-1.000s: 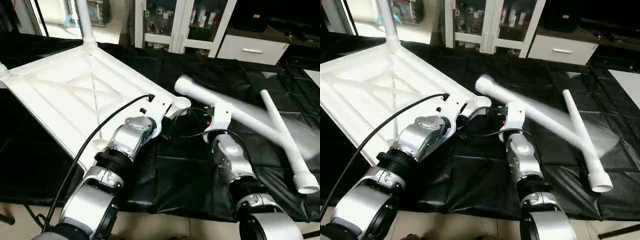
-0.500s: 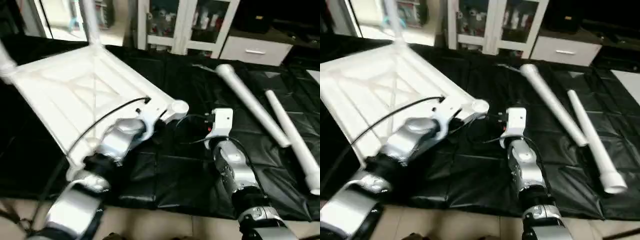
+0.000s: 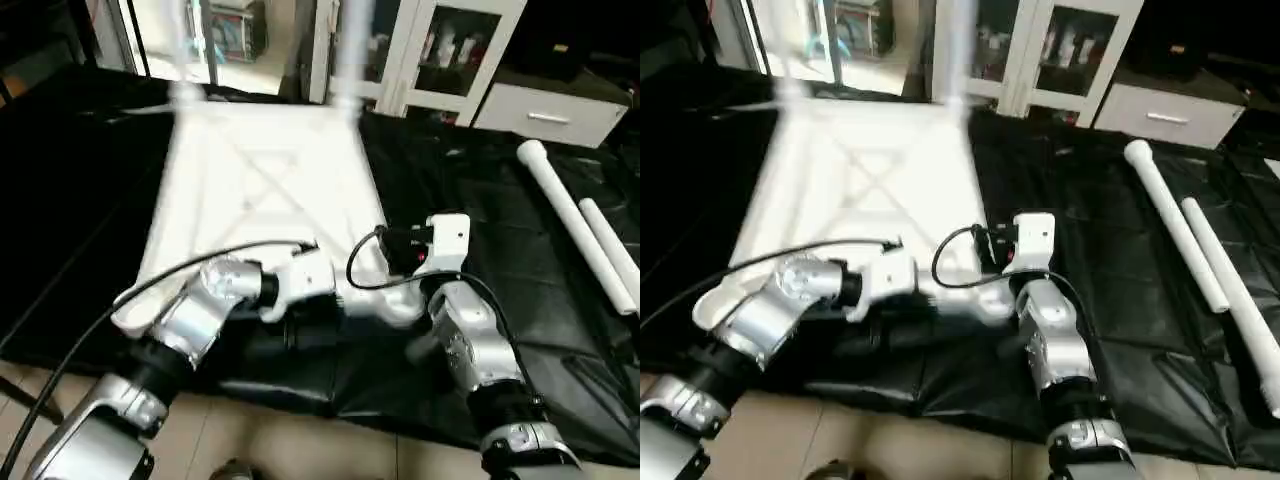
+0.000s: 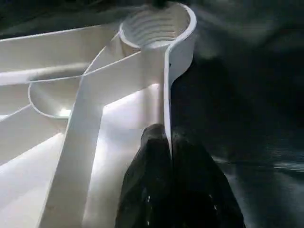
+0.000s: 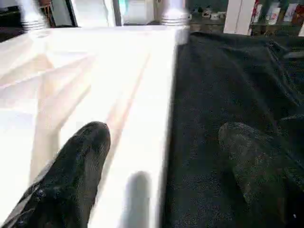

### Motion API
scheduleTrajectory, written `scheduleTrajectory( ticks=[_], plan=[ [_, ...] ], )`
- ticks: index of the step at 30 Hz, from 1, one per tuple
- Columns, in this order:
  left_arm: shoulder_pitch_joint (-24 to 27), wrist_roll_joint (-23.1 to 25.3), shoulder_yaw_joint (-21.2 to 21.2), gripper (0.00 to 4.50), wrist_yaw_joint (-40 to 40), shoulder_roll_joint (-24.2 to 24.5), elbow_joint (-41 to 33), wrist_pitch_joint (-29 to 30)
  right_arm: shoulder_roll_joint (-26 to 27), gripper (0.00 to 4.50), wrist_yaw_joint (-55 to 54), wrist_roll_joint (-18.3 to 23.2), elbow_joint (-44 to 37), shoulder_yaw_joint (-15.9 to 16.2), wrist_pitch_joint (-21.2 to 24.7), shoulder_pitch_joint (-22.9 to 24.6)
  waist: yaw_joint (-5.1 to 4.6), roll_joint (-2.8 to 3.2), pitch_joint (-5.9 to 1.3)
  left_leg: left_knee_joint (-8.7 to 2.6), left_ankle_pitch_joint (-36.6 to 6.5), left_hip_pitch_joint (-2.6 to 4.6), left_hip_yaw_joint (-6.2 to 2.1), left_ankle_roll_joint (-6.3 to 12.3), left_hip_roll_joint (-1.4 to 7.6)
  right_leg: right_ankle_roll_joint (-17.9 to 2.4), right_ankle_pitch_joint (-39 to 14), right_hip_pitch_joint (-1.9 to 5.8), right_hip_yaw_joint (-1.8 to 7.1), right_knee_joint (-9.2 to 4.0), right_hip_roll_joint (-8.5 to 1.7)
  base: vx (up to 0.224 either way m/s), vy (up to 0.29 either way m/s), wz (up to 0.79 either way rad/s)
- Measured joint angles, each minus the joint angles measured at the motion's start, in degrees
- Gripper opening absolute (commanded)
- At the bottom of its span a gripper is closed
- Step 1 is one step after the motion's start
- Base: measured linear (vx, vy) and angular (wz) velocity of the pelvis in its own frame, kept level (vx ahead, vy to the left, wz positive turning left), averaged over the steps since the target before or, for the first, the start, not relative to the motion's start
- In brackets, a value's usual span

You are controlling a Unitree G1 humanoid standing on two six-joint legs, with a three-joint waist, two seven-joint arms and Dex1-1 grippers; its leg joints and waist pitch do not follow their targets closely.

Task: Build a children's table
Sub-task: Pick table leg

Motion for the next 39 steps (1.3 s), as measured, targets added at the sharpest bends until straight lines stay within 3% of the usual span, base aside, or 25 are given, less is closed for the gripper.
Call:
scheduleTrajectory(
  ticks=[4, 10, 18, 24, 25, 28, 32, 39],
  plan=[
    [0.0, 0.1, -0.2, 0.00, -0.7, 0.1, 0.2, -1.3, -0.2, 4.00, 0.0, 0.0, -0.1, 0.0, 0.1, 0.0, -0.87, -0.18, -0.05, -0.01, 0.0, 0.00, -0.02, 0.00, 0.05, 0.0, 0.0, -0.05, -0.05, 0.06, 0.02, 0.000, 0.000, 0.00],
    [-0.2, 0.9, 0.2, 0.00, 0.2, 1.1, 2.0, -4.2, -0.7, 4.00, 1.1, 0.0, -0.5, 0.1, 1.1, 0.0, -1.17, -0.21, -0.05, -0.01, 0.0, 0.01, -0.05, -0.01, 0.10, 0.1, 0.0, -0.11, -0.07, 0.19, 0.07, 0.000, 0.000, 0.00],
    [0.0, -0.9, 3.0, 0.00, -1.5, 6.4, 3.3, -5.5, -1.1, 4.00, 3.4, 0.6, -4.5, 0.6, 2.7, 0.4, -3.83, -1.11, -0.10, -0.02, 0.0, 0.03, -0.24, -0.05, 0.13, 0.2, 0.1, -0.30, -0.18, 0.28, 0.13, 0.000, 0.000, 0.00],
    [2.5, -3.4, 5.4, 0.00, -5.1, 11.0, 0.9, -5.7, -1.2, 4.00, 4.5, 0.8, -5.1, 0.7, 3.4, 1.6, -4.53, -1.36, -0.22, -0.21, 0.0, 0.24, -0.29, -0.11, 0.14, 0.1, 0.1, -0.43, -0.17, 0.20, 0.21, 0.000, 0.000, 0.00],
    [3.2, -4.3, 5.9, 0.00, -6.0, 11.8, -0.1, -5.4, -1.2, 4.00, 4.5, 0.8, -5.1, 0.7, 3.5, 1.6, -4.58, -1.36, -0.22, -0.26, 0.0, 0.24, -0.27, -0.11, 0.15, 0.1, 0.1, -0.46, -0.18, 0.19, 0.23, 0.000, 0.000, 0.00],
    [5.2, -6.5, 6.9, 0.55, -9.3, 14.7, -3.1, -3.7, -1.3, 4.03, 4.5, 0.8, -5.1, 0.6, 3.9, 1.6, -4.55, -1.35, -0.22, -0.32, 0.0, 0.24, -0.25, -0.14, 0.25, 0.0, 0.0, -0.51, -0.18, 0.21, 0.33, 0.000, 0.000, 0.00],
    [7.1, -9.0, 8.4, 0.93, -11.7, 17.2, -6.0, 1.0, -1.7, 4.03, 4.5, 1.1, -5.5, 0.3, 4.0, 1.6, -3.85, -1.25, -0.15, -0.33, 0.0, 0.26, -0.22, -0.16, 0.27, 0.0, 0.0, -0.52, -0.16, 0.24, 0.36, 0.000, 0.000, 0.00],
    [7.2, -13.5, 12.8, 1.36, -11.2, 17.0, -9.0, 3.2, -1.7, 4.03, 4.5, 2.0, -7.3, -0.1, 4.0, 1.7, -3.01, -1.20, -0.11, -0.28, 0.0, 0.55, -0.21, -0.23, 0.23, -0.1, 0.0, -0.18, -0.06, 0.27, 0.35, 0.000, 0.000, 0.00]
  ],
)
